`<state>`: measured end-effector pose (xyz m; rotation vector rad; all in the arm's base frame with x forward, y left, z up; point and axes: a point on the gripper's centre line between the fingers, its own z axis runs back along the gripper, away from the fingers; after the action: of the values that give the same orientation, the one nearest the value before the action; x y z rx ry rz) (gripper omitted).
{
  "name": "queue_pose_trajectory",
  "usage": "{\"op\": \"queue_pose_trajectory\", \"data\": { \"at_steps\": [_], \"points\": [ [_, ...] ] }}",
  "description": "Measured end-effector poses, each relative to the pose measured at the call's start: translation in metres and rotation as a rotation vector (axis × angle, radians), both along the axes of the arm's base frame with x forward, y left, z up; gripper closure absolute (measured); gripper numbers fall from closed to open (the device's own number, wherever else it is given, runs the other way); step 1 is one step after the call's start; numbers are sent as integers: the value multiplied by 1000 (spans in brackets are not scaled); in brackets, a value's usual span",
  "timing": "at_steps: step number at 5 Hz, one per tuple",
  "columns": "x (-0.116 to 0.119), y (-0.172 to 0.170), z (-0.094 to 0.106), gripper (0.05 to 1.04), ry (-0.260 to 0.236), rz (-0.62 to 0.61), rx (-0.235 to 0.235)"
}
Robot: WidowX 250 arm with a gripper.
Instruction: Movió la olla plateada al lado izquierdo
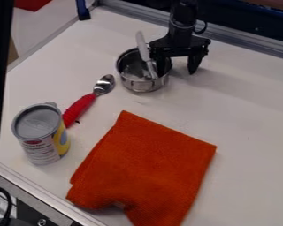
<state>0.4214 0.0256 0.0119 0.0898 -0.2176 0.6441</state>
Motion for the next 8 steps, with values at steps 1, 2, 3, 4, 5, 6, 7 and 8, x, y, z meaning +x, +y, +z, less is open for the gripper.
{"op": "queue_pose_trajectory", "data": {
  "at_steps": [1,2,3,4,5,6,7,8],
  "points": [
    [2,0,-2,400,9,25,18],
    [3,0,-2,690,43,40,25],
    [3,1,-3,909,66,22,35],
    [0,2,-4,1014,114,-35,72],
    [-7,0,-5,1026,124,-66,74],
    [-11,-6,-2,1026,142,-127,66],
    [-14,-20,4,1026,143,-222,24],
    [-16,-31,15,1026,113,-275,-17]
  ]
}}
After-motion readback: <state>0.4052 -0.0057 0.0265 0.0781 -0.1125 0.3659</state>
